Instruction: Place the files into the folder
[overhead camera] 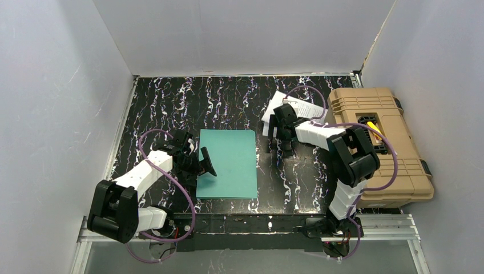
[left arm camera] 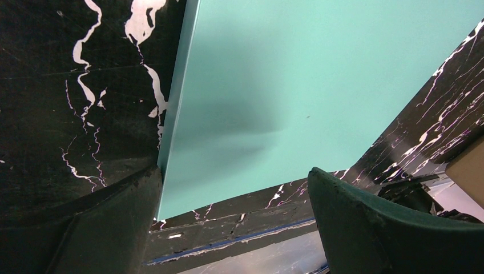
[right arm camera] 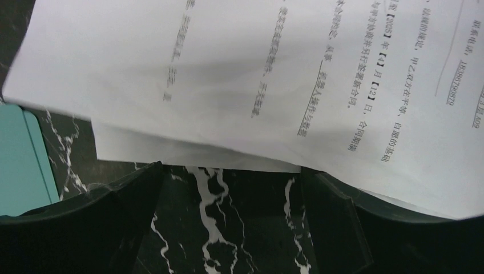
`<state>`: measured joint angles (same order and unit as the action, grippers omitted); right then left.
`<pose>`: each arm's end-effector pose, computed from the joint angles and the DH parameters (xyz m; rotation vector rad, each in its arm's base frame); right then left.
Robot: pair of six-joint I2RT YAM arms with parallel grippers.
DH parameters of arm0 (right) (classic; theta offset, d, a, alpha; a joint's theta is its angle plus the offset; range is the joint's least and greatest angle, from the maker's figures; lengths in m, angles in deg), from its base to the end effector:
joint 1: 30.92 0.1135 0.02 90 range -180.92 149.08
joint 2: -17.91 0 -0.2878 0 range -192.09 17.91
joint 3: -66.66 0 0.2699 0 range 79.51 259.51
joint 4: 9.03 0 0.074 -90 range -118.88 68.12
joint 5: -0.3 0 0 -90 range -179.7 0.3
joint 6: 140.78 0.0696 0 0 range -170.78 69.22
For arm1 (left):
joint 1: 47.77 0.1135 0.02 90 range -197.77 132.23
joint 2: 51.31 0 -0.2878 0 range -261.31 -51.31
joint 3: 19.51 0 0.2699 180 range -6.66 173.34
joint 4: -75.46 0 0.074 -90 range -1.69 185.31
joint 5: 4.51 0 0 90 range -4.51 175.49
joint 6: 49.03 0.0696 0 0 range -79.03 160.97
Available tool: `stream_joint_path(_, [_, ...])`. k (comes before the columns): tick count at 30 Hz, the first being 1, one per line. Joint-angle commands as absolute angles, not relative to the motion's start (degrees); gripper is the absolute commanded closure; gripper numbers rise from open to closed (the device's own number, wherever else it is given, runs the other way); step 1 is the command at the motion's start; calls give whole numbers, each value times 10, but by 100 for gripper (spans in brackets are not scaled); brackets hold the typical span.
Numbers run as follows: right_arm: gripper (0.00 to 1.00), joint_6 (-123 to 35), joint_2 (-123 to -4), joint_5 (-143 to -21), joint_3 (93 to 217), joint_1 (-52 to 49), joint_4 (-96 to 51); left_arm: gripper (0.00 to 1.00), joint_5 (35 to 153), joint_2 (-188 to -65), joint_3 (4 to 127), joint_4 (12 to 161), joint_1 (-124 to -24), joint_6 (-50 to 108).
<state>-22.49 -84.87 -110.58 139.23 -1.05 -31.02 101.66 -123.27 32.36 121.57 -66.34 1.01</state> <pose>0.3611 0.1788 0.1485 0.1181 2.3984 0.0129 0.2225 -0.0952 0.1656 -0.4444 2.8123 -0.6458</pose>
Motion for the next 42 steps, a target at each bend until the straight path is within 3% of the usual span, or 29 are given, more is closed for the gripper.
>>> stream_joint_path(1, [1,-232,-918,-1058,1439,-36,-335,2,1034,-1229,314,1225,-665,17])
stream_joint_path(10, [1,-242,-910,-1009,1475,-43,-361,2,1044,-1260,321,1199,-681,14])
stream_joint_path(32, [1,-251,-577,-916,1326,-38,-433,4,1007,-1426,435,1121,-833,-60])
stream_joint_path(42, [1,-239,-528,-845,1295,-30,-422,5,926,-1303,328,1127,-841,-132])
